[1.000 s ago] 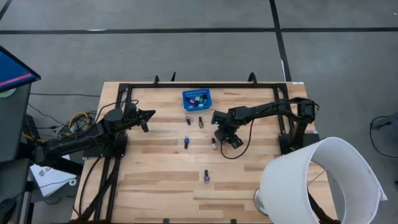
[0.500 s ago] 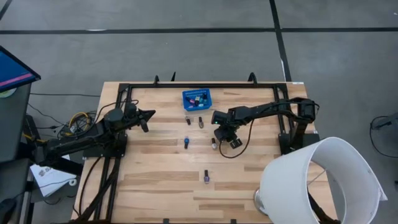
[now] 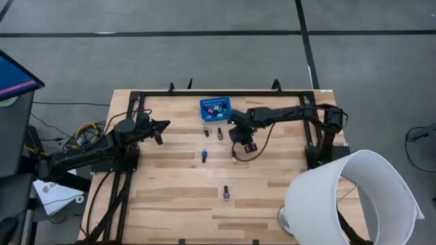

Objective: Pick & Place Nail Polish
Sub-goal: Put the light green nail polish bottle into the blue basket

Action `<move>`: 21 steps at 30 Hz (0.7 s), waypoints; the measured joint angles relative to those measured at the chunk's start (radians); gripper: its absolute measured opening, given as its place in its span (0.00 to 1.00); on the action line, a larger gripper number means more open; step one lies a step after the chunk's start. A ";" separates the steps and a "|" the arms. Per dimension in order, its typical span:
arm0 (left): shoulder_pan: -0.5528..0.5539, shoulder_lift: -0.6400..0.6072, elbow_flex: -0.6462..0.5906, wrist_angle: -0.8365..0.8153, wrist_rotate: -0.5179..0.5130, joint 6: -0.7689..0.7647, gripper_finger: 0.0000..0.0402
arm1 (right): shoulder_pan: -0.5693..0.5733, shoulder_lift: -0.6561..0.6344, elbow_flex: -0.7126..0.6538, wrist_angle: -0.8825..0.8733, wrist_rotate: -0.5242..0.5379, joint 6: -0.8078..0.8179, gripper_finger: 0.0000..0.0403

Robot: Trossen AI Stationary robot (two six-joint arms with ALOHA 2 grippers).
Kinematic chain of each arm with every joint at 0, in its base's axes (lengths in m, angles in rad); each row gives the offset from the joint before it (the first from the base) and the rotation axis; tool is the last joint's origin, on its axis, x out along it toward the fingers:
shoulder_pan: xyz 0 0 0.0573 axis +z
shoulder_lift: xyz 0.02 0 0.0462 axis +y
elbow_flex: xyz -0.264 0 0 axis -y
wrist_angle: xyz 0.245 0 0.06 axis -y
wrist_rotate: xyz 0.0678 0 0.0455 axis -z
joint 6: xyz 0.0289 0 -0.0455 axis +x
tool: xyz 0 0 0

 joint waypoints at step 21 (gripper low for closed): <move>0.000 0.000 0.000 0.007 0.000 0.000 0.00 | -0.204 0.033 0.283 0.382 -0.065 0.108 0.30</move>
